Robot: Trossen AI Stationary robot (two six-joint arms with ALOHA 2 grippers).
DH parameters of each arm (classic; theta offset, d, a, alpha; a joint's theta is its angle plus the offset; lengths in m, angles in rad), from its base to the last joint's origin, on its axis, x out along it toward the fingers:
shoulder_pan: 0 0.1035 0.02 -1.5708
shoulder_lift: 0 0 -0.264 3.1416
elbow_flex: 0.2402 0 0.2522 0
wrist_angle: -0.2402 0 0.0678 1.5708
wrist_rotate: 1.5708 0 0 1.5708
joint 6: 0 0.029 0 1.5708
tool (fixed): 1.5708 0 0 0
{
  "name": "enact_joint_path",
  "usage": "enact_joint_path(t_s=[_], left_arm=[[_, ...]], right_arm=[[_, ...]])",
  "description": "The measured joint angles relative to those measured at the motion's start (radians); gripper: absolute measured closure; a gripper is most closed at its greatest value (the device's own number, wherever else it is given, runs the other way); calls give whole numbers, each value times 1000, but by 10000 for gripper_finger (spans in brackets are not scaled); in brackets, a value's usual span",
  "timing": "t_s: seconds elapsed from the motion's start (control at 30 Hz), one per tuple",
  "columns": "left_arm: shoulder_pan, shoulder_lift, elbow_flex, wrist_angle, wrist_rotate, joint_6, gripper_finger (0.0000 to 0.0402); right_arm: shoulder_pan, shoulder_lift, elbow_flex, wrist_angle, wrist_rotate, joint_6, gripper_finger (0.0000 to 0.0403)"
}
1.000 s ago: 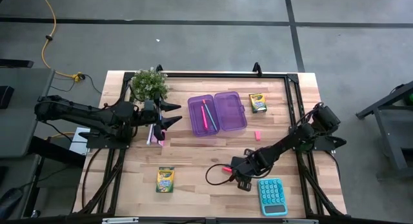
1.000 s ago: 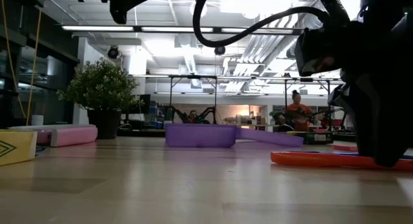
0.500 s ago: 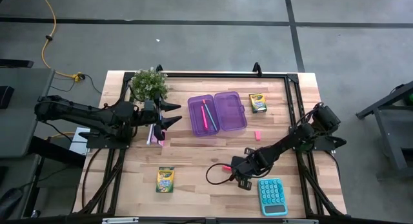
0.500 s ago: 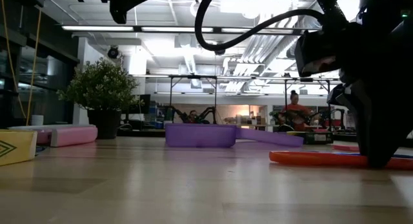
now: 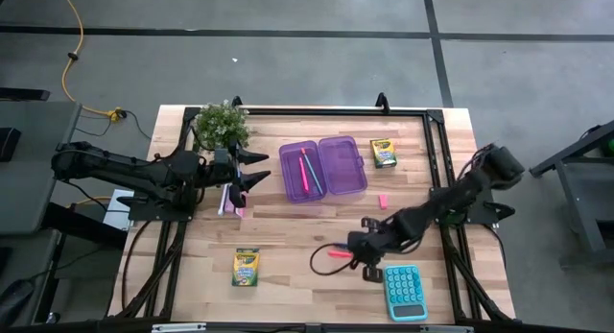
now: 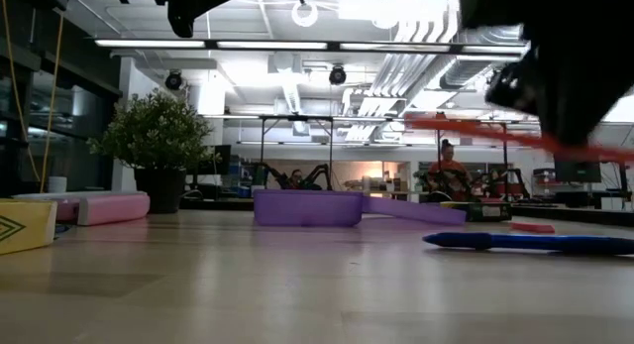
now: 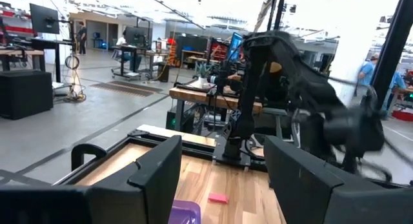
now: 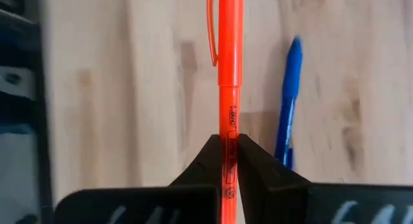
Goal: Pick & place school supplies into a supply box
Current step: Put the orange pen into the purple supply box
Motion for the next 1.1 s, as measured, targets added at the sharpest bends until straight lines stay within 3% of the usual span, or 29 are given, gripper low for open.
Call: enact_joint_path(t_s=[0.2,0.4,0.53,0.63,0.8,1.1], left_arm=[[-2,0,0,11,10,0,190],[-2,0,0,5,74,-8,190],[-2,0,0,-5,65,-35,190],[-1,0,0,-6,47,-38,190],[-2,0,0,-4,32,-53,190],[-3,10,0,-3,30,-87,190]], right_arm=[[-5,-242,-159,136,96,75,400],[-69,-429,-468,708,237,123,400],[-169,-445,-564,1004,309,2,400],[-257,-436,-539,1068,263,-131,400],[-384,-428,-455,1068,90,-302,400],[-546,-428,-423,1059,-57,-399,400]])
